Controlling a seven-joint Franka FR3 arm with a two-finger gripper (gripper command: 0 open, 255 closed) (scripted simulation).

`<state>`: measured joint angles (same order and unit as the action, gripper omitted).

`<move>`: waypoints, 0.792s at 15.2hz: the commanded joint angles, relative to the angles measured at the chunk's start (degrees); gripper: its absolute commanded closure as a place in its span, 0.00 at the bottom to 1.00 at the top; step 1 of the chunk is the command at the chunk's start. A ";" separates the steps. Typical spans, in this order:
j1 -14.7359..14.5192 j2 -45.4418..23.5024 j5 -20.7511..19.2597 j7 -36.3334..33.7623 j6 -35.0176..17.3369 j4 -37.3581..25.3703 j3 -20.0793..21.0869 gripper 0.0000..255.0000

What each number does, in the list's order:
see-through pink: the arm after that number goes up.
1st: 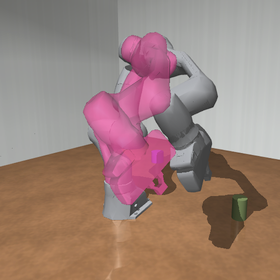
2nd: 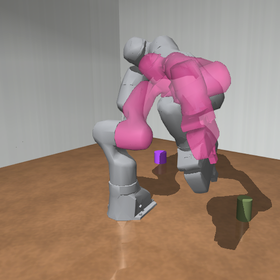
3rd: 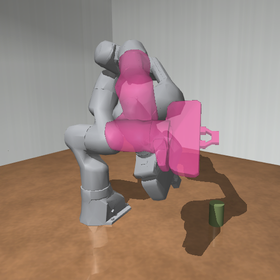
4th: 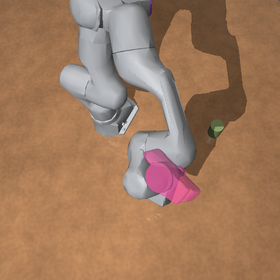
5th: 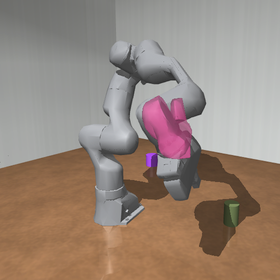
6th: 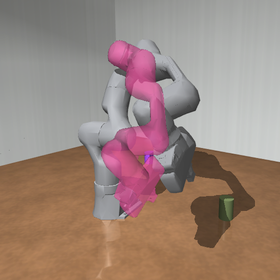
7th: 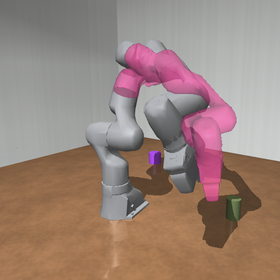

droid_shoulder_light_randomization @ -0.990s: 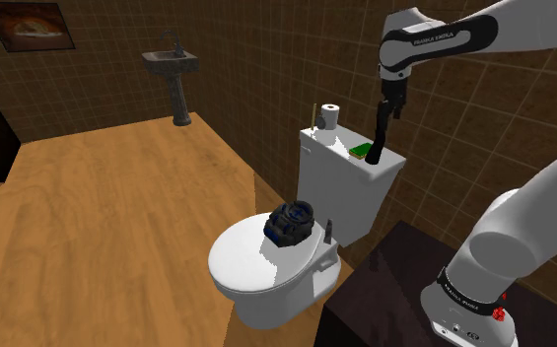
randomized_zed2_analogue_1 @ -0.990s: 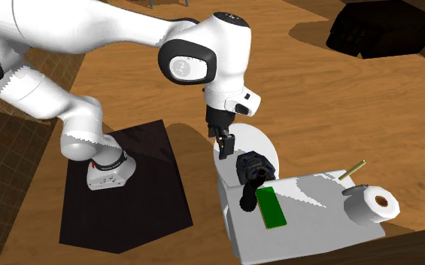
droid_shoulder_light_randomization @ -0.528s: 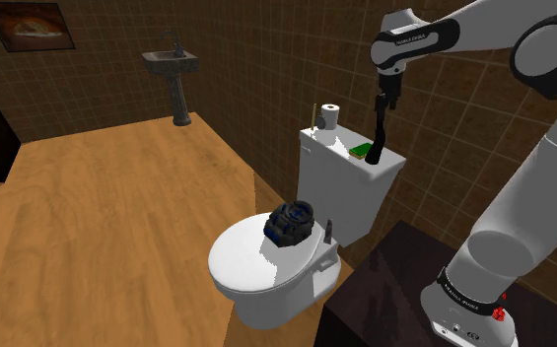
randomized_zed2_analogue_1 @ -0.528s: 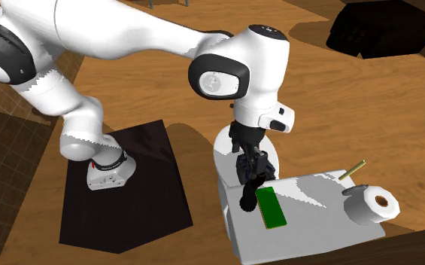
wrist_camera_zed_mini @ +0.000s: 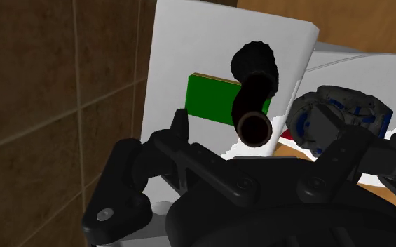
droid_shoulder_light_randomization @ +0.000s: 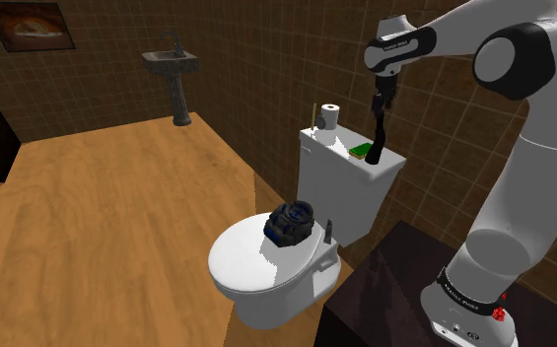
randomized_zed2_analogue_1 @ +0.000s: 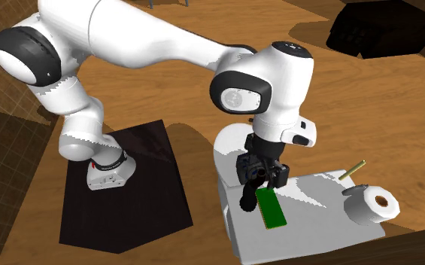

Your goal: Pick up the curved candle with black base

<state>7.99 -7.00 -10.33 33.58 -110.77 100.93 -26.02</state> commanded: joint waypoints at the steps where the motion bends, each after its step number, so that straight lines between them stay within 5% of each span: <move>1: 0.09 -0.53 0.16 -0.09 -1.40 0.86 -0.01 0.00; 5: 0.14 -0.88 0.18 -0.36 -3.27 2.44 -0.01 0.00; 6: 0.17 -1.02 0.25 -0.32 -3.32 2.35 -0.01 1.00; 12: 0.17 -1.04 0.26 -0.32 -3.30 2.30 -0.01 1.00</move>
<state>8.14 -8.00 -10.07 33.24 -114.08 103.20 -26.02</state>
